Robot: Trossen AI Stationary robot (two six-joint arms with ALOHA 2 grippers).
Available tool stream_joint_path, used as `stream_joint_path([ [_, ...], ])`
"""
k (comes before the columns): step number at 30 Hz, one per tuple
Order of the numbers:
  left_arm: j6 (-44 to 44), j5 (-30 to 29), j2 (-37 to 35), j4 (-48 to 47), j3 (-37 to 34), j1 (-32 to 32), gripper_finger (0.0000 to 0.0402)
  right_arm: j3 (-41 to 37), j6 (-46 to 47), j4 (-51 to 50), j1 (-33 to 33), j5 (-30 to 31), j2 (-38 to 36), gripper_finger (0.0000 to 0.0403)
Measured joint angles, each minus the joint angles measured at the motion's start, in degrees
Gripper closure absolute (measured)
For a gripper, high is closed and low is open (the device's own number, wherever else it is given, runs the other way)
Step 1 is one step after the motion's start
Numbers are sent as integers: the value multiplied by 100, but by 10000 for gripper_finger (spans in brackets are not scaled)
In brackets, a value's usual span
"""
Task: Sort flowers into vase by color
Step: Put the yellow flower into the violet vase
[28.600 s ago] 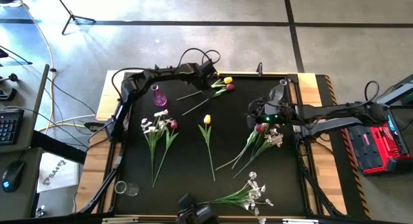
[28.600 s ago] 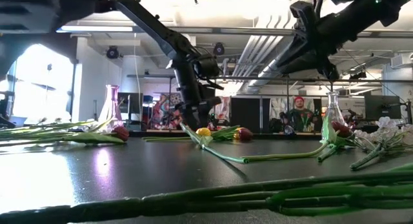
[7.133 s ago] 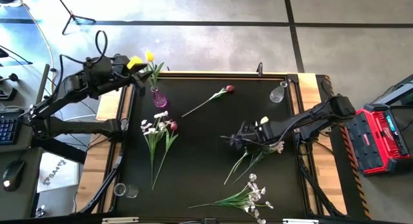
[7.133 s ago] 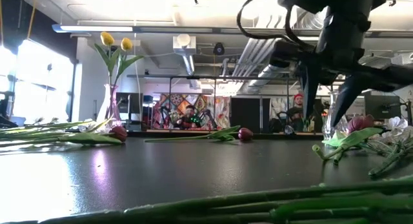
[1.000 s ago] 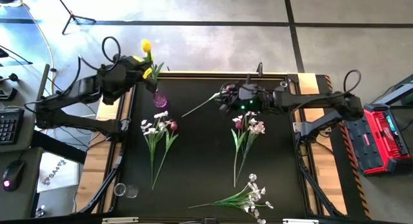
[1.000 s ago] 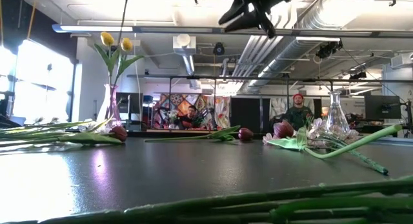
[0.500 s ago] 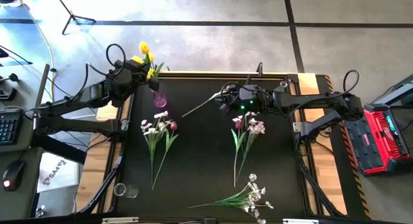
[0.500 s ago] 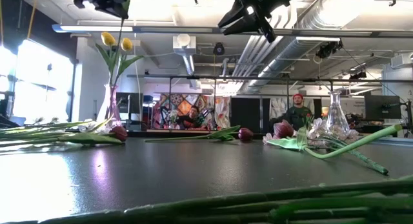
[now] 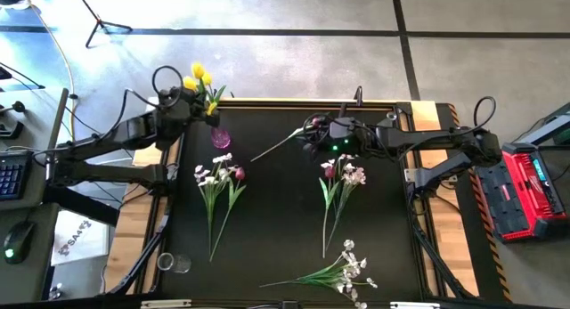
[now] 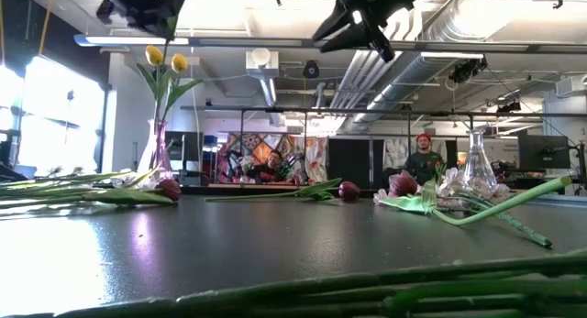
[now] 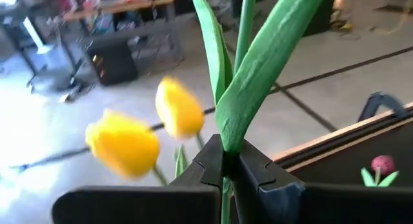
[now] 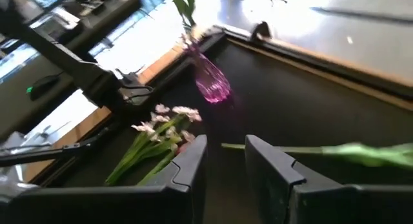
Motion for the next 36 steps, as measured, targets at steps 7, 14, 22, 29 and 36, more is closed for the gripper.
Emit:
stream_joint_path([
  [7, -1549, 868, 11, -753, -376, 358, 351, 0, 1090, -1155, -336, -9, 0, 308],
  [14, -1894, 1544, 0, -1167, -423, 573, 276, 0, 1233, -1483, -381, -187, 0, 308],
  [22, -2157, 2009, -7, -1679, 28, 584, 213, 0, 1344, -1543, -358, -325, 0, 308],
  [29, -2359, 2264, -12, -2639, 648, 584, 175, 0, 1491, -1755, -358, -454, 0, 308],
  [36, -3098, 2249, -72, -3148, 776, 582, 167, 0, 1480, -1786, -411, -472, 0, 308],
])
